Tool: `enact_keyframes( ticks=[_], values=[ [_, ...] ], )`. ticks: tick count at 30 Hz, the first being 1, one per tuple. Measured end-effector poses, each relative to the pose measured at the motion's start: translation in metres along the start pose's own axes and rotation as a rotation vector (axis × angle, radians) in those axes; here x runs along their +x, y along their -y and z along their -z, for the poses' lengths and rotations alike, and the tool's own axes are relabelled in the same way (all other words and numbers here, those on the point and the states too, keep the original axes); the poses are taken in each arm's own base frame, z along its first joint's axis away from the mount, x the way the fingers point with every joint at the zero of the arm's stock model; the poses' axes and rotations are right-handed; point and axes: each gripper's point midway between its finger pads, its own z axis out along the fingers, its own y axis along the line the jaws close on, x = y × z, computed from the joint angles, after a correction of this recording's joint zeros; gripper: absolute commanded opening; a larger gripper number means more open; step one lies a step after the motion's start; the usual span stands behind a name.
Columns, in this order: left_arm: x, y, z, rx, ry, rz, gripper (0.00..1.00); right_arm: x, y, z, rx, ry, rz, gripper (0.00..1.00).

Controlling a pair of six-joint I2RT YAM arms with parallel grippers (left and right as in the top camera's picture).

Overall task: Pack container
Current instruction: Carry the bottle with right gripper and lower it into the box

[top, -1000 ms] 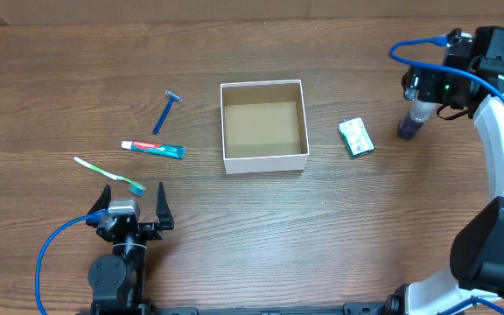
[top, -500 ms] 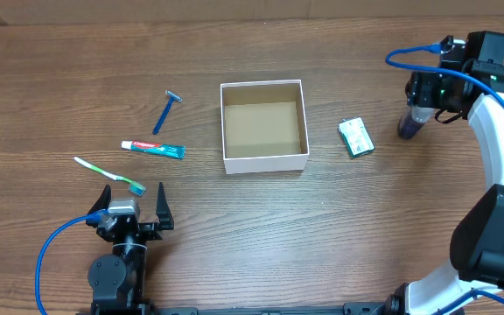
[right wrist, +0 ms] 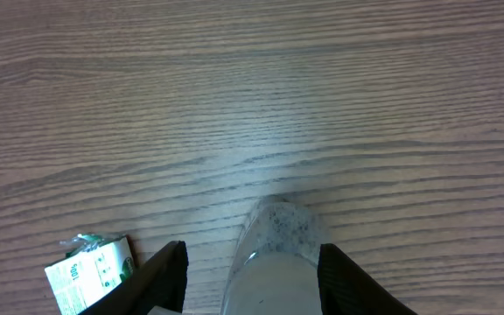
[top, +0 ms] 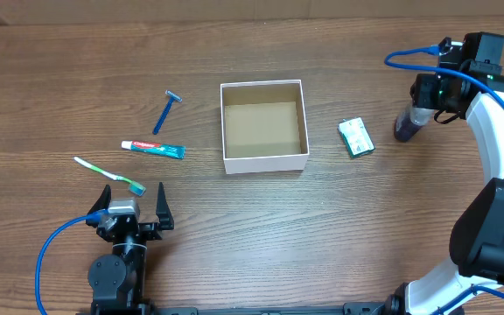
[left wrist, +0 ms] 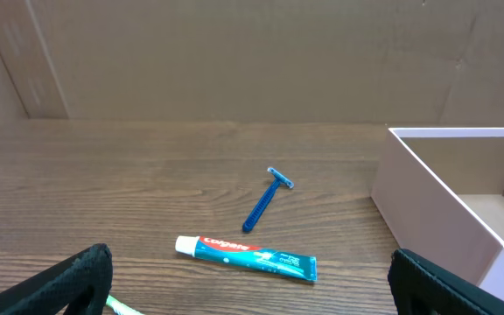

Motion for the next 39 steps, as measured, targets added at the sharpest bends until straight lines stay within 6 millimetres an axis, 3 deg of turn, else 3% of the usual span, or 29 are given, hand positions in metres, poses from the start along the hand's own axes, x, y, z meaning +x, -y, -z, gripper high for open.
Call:
enact_keyframes(
  ticks=[9, 12, 16, 19, 26, 31, 34, 39],
  values=[
    [0.000, 0.000, 0.000, 0.000, 0.000, 0.000, 1.00, 0.002, -0.002, 0.006, -0.010, -0.053, -0.059, 0.09],
    [0.000, 0.000, 0.000, 0.000, 0.000, 0.000, 1.00, -0.009, -0.003, 0.019, -0.010, -0.049, -0.075, 0.09],
    [0.000, 0.000, 0.000, 0.000, 0.000, 0.000, 1.00, -0.039, -0.015, 0.053, -0.066, -0.002, -0.072, 0.09],
    [0.000, 0.000, 0.000, 0.000, 0.000, 0.000, 1.00, -0.057, -0.053, 0.075, -0.153, 0.030, -0.020, 0.09],
    [0.000, 0.000, 0.000, 0.000, 0.000, 0.000, 1.00, -0.062, -0.190, 0.113, -0.348, 0.053, 0.171, 0.09],
    [0.000, 0.000, 0.000, 0.000, 0.000, 0.000, 1.00, -0.046, -0.249, 0.121, -0.422, 0.030, 0.212, 0.10],
    [0.000, 0.000, 0.000, 0.000, 0.000, 0.000, 1.00, -0.048, -0.291, 0.131, -0.475, 0.080, 0.239, 0.11],
    [0.000, 0.000, 0.000, 0.000, 0.000, 0.000, 1.00, -0.042, -0.338, 0.141, -0.475, 0.139, 0.267, 0.14]
  ],
)
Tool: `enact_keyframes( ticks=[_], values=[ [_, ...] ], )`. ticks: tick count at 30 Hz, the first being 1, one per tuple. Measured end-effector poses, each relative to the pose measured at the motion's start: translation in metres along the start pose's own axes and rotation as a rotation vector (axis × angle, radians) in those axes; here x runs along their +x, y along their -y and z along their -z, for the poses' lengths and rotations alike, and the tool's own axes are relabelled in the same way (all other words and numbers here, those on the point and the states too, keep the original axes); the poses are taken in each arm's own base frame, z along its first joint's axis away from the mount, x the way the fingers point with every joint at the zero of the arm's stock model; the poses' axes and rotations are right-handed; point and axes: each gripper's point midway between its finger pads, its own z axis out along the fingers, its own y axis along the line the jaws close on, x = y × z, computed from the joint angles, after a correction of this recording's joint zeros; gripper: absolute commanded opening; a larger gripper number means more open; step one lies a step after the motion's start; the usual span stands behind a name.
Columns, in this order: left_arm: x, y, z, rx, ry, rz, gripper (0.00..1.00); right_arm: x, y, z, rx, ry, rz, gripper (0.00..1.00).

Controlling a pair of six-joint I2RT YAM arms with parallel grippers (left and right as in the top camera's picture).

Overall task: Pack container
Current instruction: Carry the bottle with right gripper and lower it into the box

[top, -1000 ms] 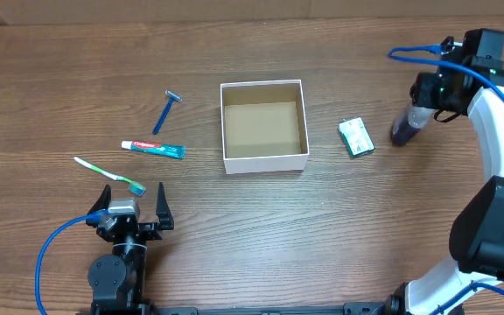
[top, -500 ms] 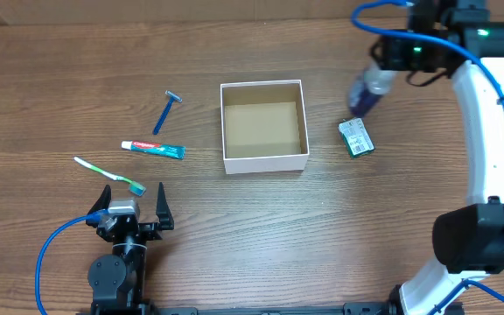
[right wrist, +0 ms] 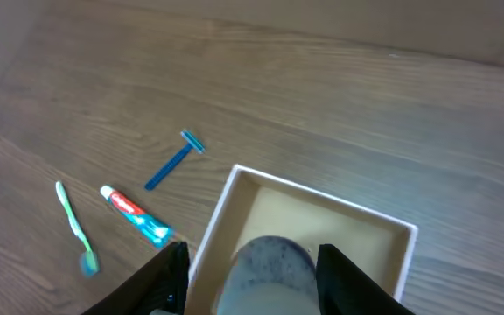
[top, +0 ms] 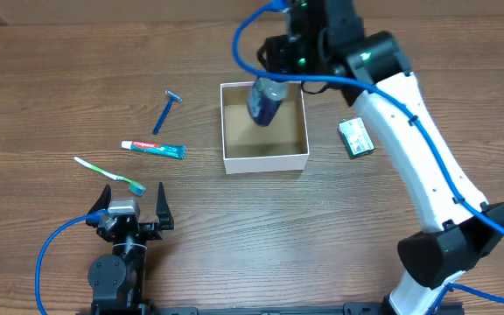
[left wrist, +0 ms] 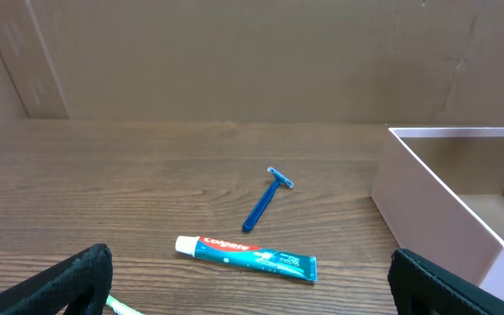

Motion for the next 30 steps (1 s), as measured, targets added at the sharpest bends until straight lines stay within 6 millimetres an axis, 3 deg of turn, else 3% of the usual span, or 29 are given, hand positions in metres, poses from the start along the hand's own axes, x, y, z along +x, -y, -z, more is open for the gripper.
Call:
enact_keyframes(
  ticks=[3, 6, 9, 13, 17, 21, 23, 27, 30],
  values=[
    [0.000, 0.000, 0.000, 0.000, 0.000, 0.000, 1.00, -0.010, -0.013, -0.009, 0.019, 0.067, 0.013, 0.14],
    [0.000, 0.000, 0.000, 0.000, 0.000, 0.000, 1.00, -0.002, -0.009, -0.027, 0.057, 0.071, 0.014, 0.14],
    [0.000, 0.000, 0.000, 0.000, 0.000, 0.000, 1.00, 0.005, -0.003, -0.057, 0.072, 0.056, 0.013, 0.14],
    [0.000, 0.000, 0.000, 0.000, 0.000, 0.000, 1.00, 0.030, 0.008, -0.109, 0.097, -0.019, 0.014, 0.14],
    [0.000, 0.000, 0.000, 0.000, 0.000, 0.000, 1.00, 0.042, 0.004, -0.138, 0.106, -0.035, 0.045, 0.14],
    [0.000, 0.000, 0.000, 0.000, 0.000, 0.000, 1.00, 0.038, -0.002, -0.141, 0.098, -0.011, 0.068, 0.15],
    [0.000, 0.000, 0.000, 0.000, 0.000, 0.000, 1.00, 0.038, -0.003, -0.141, 0.101, -0.007, 0.073, 0.27],
    [0.000, 0.000, 0.000, 0.000, 0.000, 0.000, 1.00, 0.038, -0.005, -0.141, 0.100, -0.007, 0.079, 0.29],
    [0.000, 0.000, 0.000, 0.000, 0.000, 0.000, 1.00, 0.039, -0.009, -0.142, 0.095, -0.008, 0.083, 0.48]
  ],
)
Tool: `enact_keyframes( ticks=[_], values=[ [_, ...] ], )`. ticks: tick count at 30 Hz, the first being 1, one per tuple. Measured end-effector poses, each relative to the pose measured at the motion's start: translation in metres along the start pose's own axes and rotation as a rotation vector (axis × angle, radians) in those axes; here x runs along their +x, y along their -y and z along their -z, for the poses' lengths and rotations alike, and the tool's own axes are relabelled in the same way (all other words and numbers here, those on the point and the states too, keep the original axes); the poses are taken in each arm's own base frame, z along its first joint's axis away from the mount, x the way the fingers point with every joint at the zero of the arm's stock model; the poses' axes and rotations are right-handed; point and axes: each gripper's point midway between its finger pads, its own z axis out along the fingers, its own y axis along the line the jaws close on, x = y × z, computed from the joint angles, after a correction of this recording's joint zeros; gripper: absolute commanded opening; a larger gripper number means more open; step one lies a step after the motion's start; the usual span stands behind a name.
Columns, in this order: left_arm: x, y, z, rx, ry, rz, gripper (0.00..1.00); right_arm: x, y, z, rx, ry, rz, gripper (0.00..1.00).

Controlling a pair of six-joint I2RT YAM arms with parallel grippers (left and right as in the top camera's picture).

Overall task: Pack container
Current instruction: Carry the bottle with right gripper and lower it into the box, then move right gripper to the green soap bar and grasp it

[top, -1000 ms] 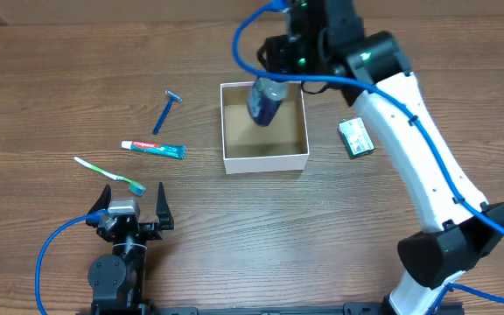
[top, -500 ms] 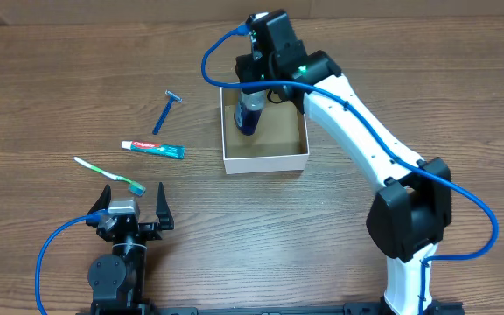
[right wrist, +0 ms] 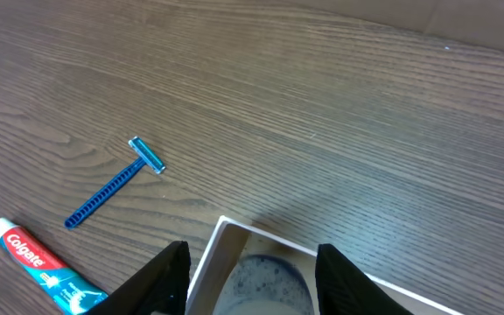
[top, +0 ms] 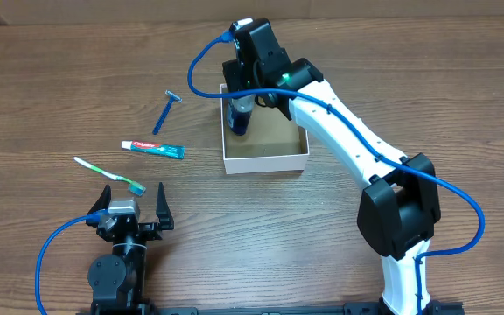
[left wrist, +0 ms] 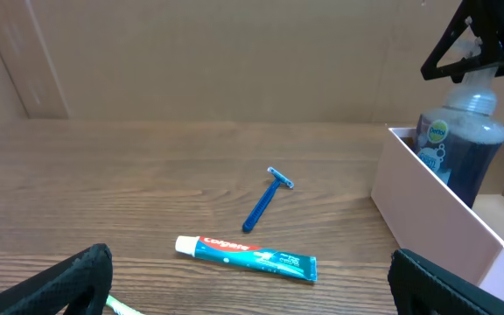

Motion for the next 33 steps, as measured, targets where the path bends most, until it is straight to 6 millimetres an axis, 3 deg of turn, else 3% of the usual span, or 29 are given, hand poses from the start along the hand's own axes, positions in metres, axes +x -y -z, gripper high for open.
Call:
enact_keyframes(
  ticks=[1, 3, 4, 18, 22, 24, 26, 28, 31, 33],
  values=[
    [0.000, 0.000, 0.000, 0.000, 0.000, 0.000, 1.00, 0.001, -0.002, 0.000, -0.002, -0.004, 0.003, 0.51],
    [0.000, 0.000, 0.000, 0.000, 0.000, 0.000, 1.00, 0.005, -0.006, 0.000, -0.006, -0.018, 0.000, 0.73],
    [0.000, 0.000, 0.000, 0.000, 0.000, 0.000, 1.00, 0.006, -0.008, 0.000, -0.007, -0.018, 0.012, 0.76],
    [0.000, 0.000, 0.000, 0.000, 0.000, 0.000, 1.00, 0.003, -0.004, 0.001, 0.020, -0.010, 0.026, 0.76],
    [0.000, 0.000, 0.000, 0.000, 0.000, 0.000, 1.00, -0.017, 0.005, 0.036, 0.042, -0.036, 0.017, 0.81],
    [0.000, 0.000, 0.000, 0.000, 0.000, 0.000, 1.00, -0.028, 0.023, 0.072, 0.071, -0.059, -0.012, 0.84],
    [0.000, 0.000, 0.000, 0.000, 0.000, 0.000, 1.00, -0.029, 0.057, 0.110, 0.129, -0.090, -0.081, 0.88],
    [0.000, 0.000, 0.000, 0.000, 0.000, 0.000, 1.00, -0.024, 0.118, 0.151, 0.228, -0.109, -0.189, 0.90],
    [0.000, 0.000, 0.000, 0.000, 0.000, 0.000, 1.00, 0.000, 0.197, 0.180, 0.343, -0.173, -0.326, 0.91],
    [0.000, 0.000, 0.000, 0.000, 0.000, 0.000, 1.00, 0.008, 0.226, 0.190, 0.374, -0.183, -0.367, 0.91]
  ],
)
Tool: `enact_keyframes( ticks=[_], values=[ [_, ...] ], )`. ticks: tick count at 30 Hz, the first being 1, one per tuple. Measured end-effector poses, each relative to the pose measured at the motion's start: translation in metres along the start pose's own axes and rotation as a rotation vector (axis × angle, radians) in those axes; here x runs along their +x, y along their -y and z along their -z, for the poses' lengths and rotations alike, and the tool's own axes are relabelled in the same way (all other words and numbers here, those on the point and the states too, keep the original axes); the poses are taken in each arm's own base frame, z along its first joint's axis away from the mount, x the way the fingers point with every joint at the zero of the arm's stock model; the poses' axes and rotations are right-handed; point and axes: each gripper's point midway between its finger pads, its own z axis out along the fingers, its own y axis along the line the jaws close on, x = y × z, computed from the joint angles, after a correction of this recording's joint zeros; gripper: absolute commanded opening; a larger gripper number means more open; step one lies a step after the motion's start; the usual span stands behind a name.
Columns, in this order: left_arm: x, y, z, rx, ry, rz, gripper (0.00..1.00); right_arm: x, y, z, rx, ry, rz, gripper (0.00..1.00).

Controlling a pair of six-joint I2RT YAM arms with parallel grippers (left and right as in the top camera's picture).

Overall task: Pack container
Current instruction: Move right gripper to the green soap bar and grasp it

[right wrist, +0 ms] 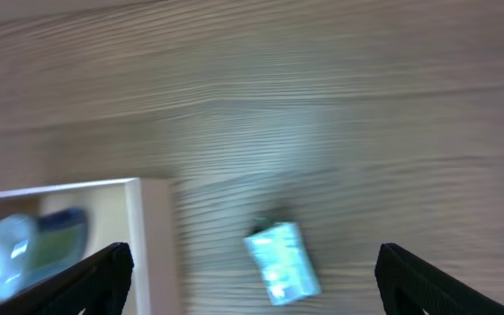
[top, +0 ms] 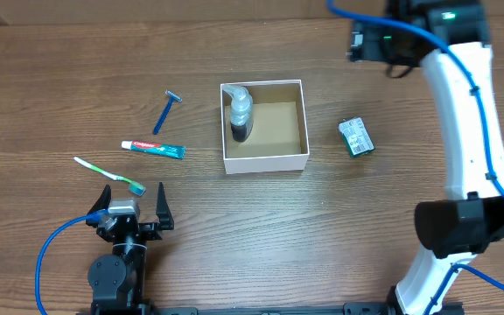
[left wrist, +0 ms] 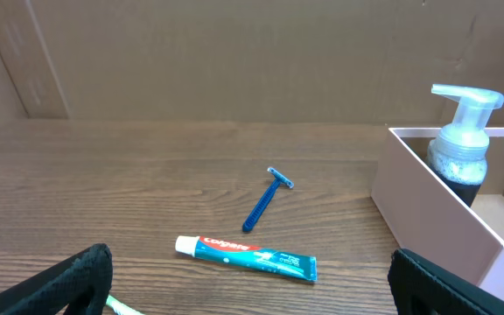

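The white open box (top: 266,161) stands mid-table, and a dark pump bottle (top: 239,115) stands upright in its left side; the left wrist view shows the bottle (left wrist: 460,150) behind the box wall (left wrist: 414,192). Left of the box lie a blue razor (top: 167,109), a toothpaste tube (top: 153,150) and a green toothbrush (top: 109,175). A green packet (top: 354,137) lies right of the box. My right gripper (right wrist: 252,258) is open and empty, high over the back right, with the packet (right wrist: 280,262) below it. My left gripper (top: 134,194) rests open near the toothbrush head.
A cardboard wall (left wrist: 234,61) closes off the far side of the wooden table (top: 366,227). The right arm (top: 466,114) reaches over the table's right part. Blue cables trail from both arms.
My right gripper has let go of the pump bottle, which now stands in the box. The gripper is now open, up over the back right. The left arm has not moved.
My right gripper was shut on the pump bottle at the far right of the table. Then it held the bottle over the box, then down in the box's left side. Now the bottle stands there alone and the gripper is away and open.
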Motion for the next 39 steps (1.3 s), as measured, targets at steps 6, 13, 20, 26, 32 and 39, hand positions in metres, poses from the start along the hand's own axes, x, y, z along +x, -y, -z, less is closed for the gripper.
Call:
enact_keyframes(
  ticks=[6, 13, 20, 26, 32, 39],
  values=[
    [0.000, 0.000, 0.000, 0.000, 0.000, 0.000, 1.00, 0.017, 0.025, -0.013, -0.024, -0.087, 0.078, 0.91],
    [0.000, 0.000, 0.000, 0.000, 0.000, 0.000, 1.00, 0.097, 0.024, -0.112, -0.083, -0.311, 0.140, 0.91],
    [0.000, 0.000, 0.000, 0.000, 0.000, 0.000, 1.00, 0.134, 0.017, -0.149, -0.155, -0.352, 0.145, 0.91],
    [0.000, 0.000, 0.000, 0.000, 0.000, 0.000, 1.00, 0.161, 0.012, -0.171, -0.206, -0.362, 0.158, 0.91],
    [0.000, 0.000, 0.000, 0.000, 0.000, 0.000, 1.00, 0.174, 0.014, -0.183, -0.215, -0.357, 0.194, 0.84],
    [0.000, 0.000, 0.000, 0.000, 0.000, 0.000, 1.00, 0.168, 0.031, -0.189, -0.116, -0.331, 0.241, 0.79]
  ],
)
